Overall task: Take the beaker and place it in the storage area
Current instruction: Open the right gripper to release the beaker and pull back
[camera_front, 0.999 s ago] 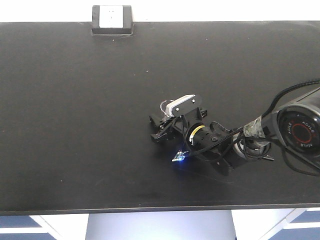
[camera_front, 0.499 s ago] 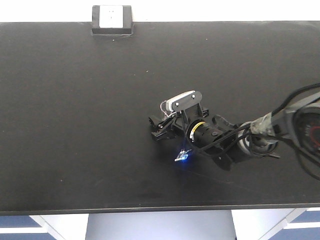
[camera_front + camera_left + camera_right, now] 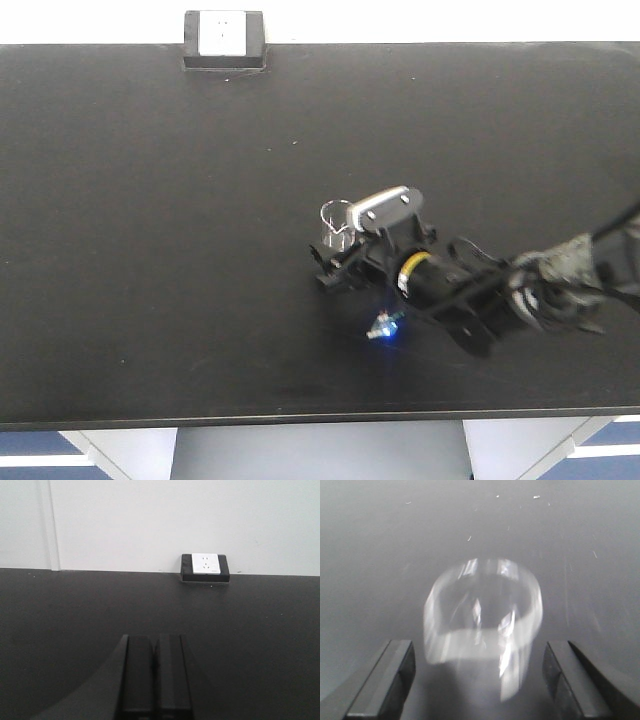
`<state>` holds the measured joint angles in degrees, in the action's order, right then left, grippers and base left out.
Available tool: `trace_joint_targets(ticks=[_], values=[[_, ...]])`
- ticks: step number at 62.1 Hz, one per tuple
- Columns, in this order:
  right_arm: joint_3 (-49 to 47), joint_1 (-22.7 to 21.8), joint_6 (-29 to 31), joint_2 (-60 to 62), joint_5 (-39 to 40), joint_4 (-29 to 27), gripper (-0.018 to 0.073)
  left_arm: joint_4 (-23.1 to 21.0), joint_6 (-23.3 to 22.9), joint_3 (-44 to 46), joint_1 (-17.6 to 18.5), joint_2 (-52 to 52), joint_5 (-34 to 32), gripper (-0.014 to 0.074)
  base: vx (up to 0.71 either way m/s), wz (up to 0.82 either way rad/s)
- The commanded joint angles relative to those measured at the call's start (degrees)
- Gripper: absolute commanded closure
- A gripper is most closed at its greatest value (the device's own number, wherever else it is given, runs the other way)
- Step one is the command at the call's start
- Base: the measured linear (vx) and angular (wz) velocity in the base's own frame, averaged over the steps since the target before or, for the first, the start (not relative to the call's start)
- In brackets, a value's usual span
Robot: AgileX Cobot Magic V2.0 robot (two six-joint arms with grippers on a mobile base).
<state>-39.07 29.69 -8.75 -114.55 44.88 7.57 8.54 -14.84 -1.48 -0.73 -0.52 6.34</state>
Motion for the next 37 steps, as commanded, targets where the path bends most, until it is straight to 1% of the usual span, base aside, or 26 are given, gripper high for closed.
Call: trace_joint_targets(ticks=[1,9,15,29,37], values=[[2.98,-0.24,0.1,6.43,6.32,-0.01,-0.0026,-0.32,-0.37,-1.25,0.36,-1.09,-4.87,0.0605,0.0,0.0],[7.42,-0.24,0.41,14.78,4.19,-0.01,-0.0026,-0.32,-0.37,-1.25,0.36,-1.09,-4.87,0.0605,0.0,0.0],[9.7,-0.24,0.41,22.41,-0.1,-0.01,-0.0026,-0.32,-0.37,-1.25,0.36,-1.09,-4.87,0.0605,0.0,0.0],[11.88,-0.24,0.65,44.38,-20.55,-0.01,-0.0026,-0.32,-0.37,-1.25,0.36,-1.09,-4.87,0.0605,0.0,0.0],[11.88,-0.38,1.3,52.82,-28.1,-0.1,-0.0026,-0.32,-0.37,-1.25,0.36,-1.09,-4.87,0.0605,0.0,0.0]])
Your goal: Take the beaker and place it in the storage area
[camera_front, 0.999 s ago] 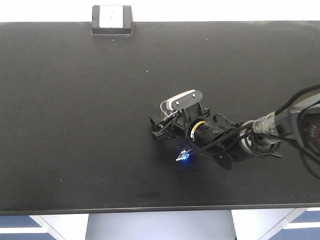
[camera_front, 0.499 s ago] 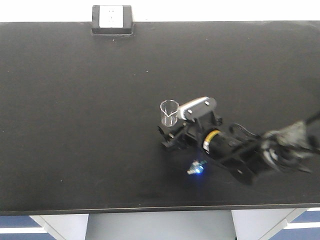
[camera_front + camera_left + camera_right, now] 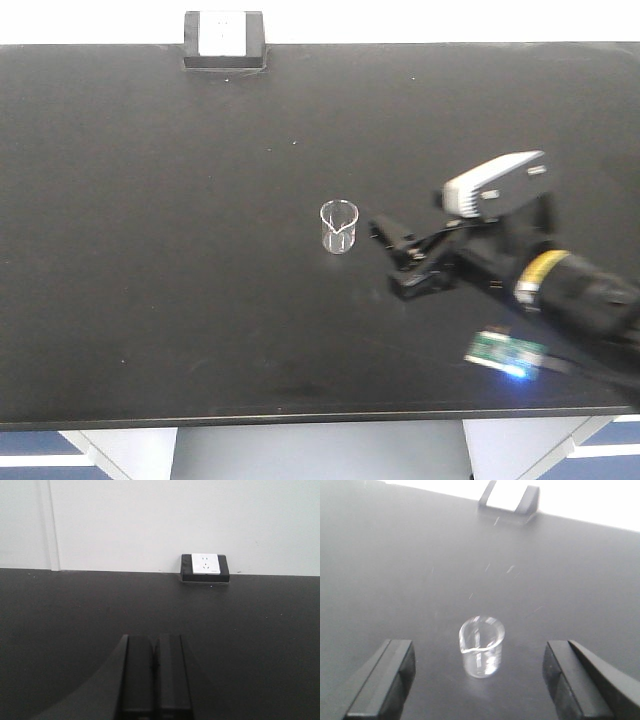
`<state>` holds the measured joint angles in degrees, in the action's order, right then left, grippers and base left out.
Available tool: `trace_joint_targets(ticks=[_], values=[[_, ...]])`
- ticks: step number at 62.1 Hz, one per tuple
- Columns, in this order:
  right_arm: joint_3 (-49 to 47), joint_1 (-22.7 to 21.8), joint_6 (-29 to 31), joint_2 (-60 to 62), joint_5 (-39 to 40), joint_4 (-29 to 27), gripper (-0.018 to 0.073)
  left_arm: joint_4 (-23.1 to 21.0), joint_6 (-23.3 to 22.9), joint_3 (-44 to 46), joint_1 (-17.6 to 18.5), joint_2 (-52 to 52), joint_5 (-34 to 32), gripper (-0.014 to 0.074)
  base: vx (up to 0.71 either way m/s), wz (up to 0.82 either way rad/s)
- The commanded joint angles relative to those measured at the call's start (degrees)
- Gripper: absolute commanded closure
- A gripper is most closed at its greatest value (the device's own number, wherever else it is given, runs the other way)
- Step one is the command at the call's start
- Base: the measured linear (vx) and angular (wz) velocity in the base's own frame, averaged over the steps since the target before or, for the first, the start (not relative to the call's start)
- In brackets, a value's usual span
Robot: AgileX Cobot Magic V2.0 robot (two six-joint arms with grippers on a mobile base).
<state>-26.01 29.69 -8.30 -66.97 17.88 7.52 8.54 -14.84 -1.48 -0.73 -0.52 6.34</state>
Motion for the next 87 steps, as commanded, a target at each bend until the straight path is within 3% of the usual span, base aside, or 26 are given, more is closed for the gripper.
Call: trace_joint_targets(ticks=[1,30,35,42,57,62,70,82,87], values=[[-1.18,-0.38,0.86,6.33,-1.78,-0.04,-0.0026,-0.32,-0.37,-1.25,0.36,-1.09,-4.87,0.0605,0.0,0.0],[-0.13,-0.38,0.86,12.89,-3.49,-0.04,-0.0026,-0.32,-0.37,-1.25,0.36,-1.09,-4.87,0.0605,0.0,0.0],[1.75,-0.71,0.97,15.78,-3.68,-2.35,-0.0024,-0.32,-0.37,-1.25,0.36,-1.09,-4.87,0.0605,0.0,0.0],[5.02,-6.14,2.61,23.4,-3.95,-7.52,-0.0007,-0.32,-0.37,-1.25,0.36,-1.09,-4.87,0.0605,0.0,0.0],[11.58,-22.49,3.4,43.33,-8.51,-7.52,0.0056,-0.32,-0.37,-1.25,0.36,-1.09,-4.87,0.0605,0.0,0.0],[12.54,-25.96,3.4,48.49,-14.6,-7.52,0.0109,-0.32,-0.37,-1.25,0.36,-1.09,-4.87,0.0605,0.0,0.0],[15.08,-27.82,3.4,54.38,-21.51,-7.52,0.0245,-0.32,-0.37,-1.25,0.36,-1.09,-4.87,0.0605,0.0,0.0],[22.7,-27.71,3.4,61.13,-18.86,-7.52,0.0572,-0.32,-0.37,-1.25,0.36,-1.09,-4.87,0.0605,0.0,0.0],[26.27,-27.76,3.45,64.75,-17.88,-7.52,0.0572,-0.32,-0.37,-1.25,0.36,-1.09,-4.87,0.0605,0.0,0.0]])
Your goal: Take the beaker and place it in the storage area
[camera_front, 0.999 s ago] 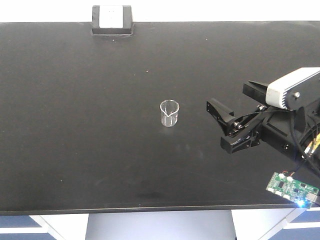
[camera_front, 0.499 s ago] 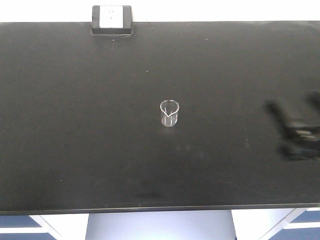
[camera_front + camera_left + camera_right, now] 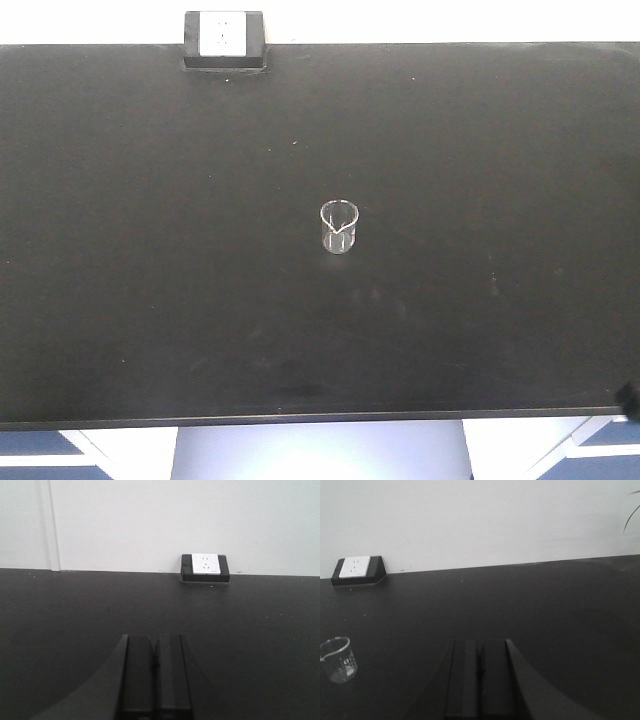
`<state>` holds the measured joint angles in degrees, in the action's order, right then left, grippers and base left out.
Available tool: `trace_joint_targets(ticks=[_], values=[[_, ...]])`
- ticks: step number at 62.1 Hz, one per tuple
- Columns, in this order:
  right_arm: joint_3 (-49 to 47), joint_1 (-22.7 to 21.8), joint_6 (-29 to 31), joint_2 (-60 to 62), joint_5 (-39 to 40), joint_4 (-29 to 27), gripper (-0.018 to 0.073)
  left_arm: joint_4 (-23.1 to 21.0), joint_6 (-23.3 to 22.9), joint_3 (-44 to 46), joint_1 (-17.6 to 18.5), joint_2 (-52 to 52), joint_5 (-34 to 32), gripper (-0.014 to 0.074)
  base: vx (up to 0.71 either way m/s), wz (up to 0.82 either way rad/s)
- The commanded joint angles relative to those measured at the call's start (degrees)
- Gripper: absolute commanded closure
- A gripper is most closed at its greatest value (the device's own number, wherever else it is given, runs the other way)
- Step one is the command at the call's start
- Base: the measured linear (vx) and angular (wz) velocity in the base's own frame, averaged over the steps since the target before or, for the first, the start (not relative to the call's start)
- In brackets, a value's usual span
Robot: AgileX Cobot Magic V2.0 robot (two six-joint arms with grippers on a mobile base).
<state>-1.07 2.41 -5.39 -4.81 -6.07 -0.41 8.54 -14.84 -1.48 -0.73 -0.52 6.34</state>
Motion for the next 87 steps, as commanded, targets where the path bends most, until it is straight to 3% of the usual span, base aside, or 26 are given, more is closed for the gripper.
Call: trace_joint_targets(ticks=[1,15,87], values=[[2.35,-0.49,0.53,3.78,6.41,0.41,0.0571,-0.32,-0.37,-1.25,0.36,-1.09,-4.87,0.0605,0.0,0.0],[3.39,-0.42,0.53,6.23,2.66,0.41,0.0567,-0.32,-0.37,-1.25,0.36,-1.09,-4.87,0.0605,0.0,0.0],[3.34,-0.42,0.47,6.23,2.65,0.41,0.0567,-0.32,-0.37,-1.25,0.36,-1.09,-4.87,0.0605,0.0,0.0]])
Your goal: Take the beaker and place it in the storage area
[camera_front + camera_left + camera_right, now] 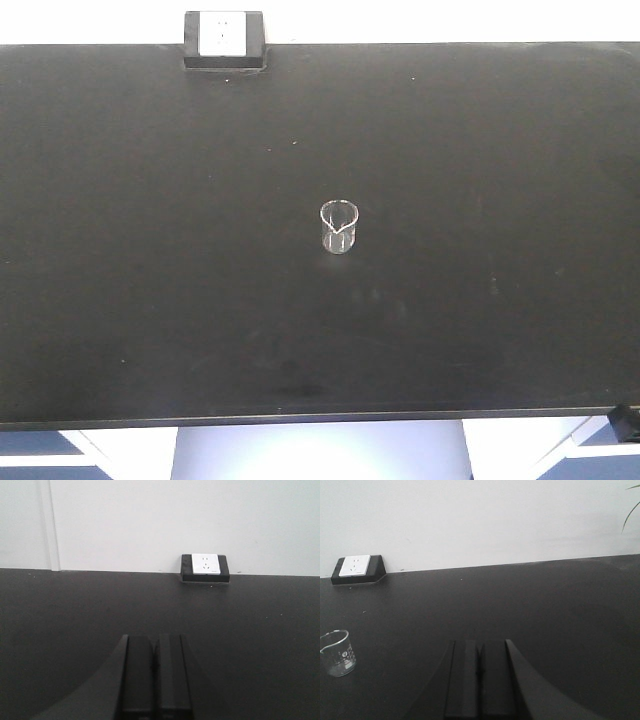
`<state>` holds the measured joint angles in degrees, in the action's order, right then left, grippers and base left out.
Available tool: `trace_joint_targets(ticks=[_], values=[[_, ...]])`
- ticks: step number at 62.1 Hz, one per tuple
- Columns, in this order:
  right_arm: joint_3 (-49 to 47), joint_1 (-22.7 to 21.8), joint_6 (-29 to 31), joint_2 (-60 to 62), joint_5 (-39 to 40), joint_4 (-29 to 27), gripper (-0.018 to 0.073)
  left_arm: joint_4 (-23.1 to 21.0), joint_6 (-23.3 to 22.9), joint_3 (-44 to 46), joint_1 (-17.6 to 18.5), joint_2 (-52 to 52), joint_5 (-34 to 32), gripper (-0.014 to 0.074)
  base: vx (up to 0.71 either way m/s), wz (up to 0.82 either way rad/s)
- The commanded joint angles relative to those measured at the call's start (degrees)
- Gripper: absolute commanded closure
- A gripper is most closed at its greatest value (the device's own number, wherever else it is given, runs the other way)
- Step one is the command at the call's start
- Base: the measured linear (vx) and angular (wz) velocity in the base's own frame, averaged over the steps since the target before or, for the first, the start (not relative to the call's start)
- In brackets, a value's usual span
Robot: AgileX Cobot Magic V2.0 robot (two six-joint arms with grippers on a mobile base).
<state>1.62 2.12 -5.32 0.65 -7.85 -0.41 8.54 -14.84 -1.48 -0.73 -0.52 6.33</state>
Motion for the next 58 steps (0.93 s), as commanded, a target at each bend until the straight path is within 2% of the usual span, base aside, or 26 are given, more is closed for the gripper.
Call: trace_joint_targets(ticks=[1,58], values=[[0.65,-0.13,0.4,0.77,4.44,0.41,0.0567,-0.32,-0.37,-1.25,0.36,-1.09,-4.85,0.0605,0.0,0.0],[0.65,-0.13,0.4,0.77,4.44,0.41,0.0567,-0.32,-0.37,-1.25,0.36,-1.09,-4.85,0.0605,0.0,0.0]])
